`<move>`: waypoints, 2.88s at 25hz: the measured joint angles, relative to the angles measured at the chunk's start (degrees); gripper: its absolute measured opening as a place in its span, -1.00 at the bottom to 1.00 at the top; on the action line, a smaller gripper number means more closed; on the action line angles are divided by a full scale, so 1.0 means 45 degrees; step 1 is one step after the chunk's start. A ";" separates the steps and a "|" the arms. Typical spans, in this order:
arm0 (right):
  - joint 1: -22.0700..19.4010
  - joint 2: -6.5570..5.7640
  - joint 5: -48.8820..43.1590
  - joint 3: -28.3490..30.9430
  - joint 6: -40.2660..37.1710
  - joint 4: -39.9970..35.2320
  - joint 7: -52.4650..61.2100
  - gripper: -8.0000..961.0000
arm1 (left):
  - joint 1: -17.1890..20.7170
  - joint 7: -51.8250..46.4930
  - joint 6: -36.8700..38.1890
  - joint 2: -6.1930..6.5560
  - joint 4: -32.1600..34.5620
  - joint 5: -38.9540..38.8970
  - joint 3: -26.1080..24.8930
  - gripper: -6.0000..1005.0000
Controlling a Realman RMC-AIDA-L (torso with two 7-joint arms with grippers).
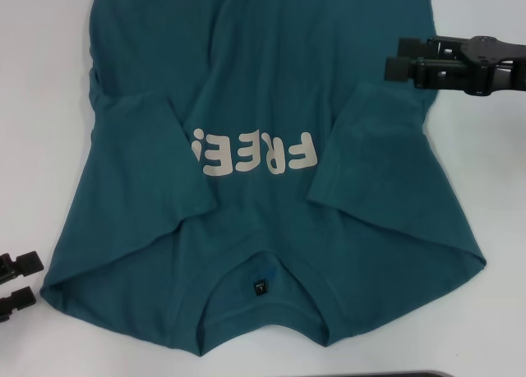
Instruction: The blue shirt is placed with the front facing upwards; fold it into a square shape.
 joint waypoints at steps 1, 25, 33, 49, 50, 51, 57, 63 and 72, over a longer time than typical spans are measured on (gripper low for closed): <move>-0.0004 -0.0001 -0.0001 0.0012 0.0000 0.0000 0.0000 0.78 | -0.0024 -0.0028 -0.0020 0.0000 0.0000 0.0039 0.0010 0.79; 0.0024 -0.0001 0.0006 0.0073 0.0000 0.0000 0.0107 0.78 | -0.0622 -0.0244 -0.0512 -0.0092 0.0159 0.0819 0.0046 0.79; 0.0017 0.0000 0.0045 0.0076 -0.0038 -0.0002 0.0132 0.78 | -0.0919 -0.0263 -0.0568 -0.0236 0.0178 0.0925 0.0086 0.79; 0.0030 -0.0018 0.0072 0.0317 -0.0034 -0.0014 0.0156 0.78 | -0.1750 -0.0388 -0.0675 -0.0513 0.0178 0.1393 0.0028 0.79; 0.0038 -0.0019 0.0071 0.0318 -0.0026 -0.0012 0.0156 0.78 | -0.1752 -0.0397 -0.0661 -0.0513 0.0176 0.1378 -0.0007 0.79; 0.0041 -0.0020 0.0071 0.0319 -0.0020 -0.0010 0.0156 0.78 | -0.1752 -0.0430 -0.0661 -0.0513 0.0160 0.1379 -0.0049 0.79; 0.0082 -0.0020 0.0072 0.0442 -0.0002 -0.0002 0.0285 0.78 | -0.1751 -0.0663 -0.0845 -0.0487 -0.0120 0.1574 0.0134 0.60; 0.0110 -0.0020 0.0068 0.0807 -0.0051 0.0013 0.0336 0.78 | -0.1751 -0.0768 -0.0716 -0.0816 -0.1089 0.2011 0.0105 0.28; 0.0096 -0.0028 0.0001 0.0813 0.0004 0.0019 0.0508 0.78 | -0.1760 -0.0453 -0.0013 -0.0767 -0.1137 0.1827 0.0022 -0.32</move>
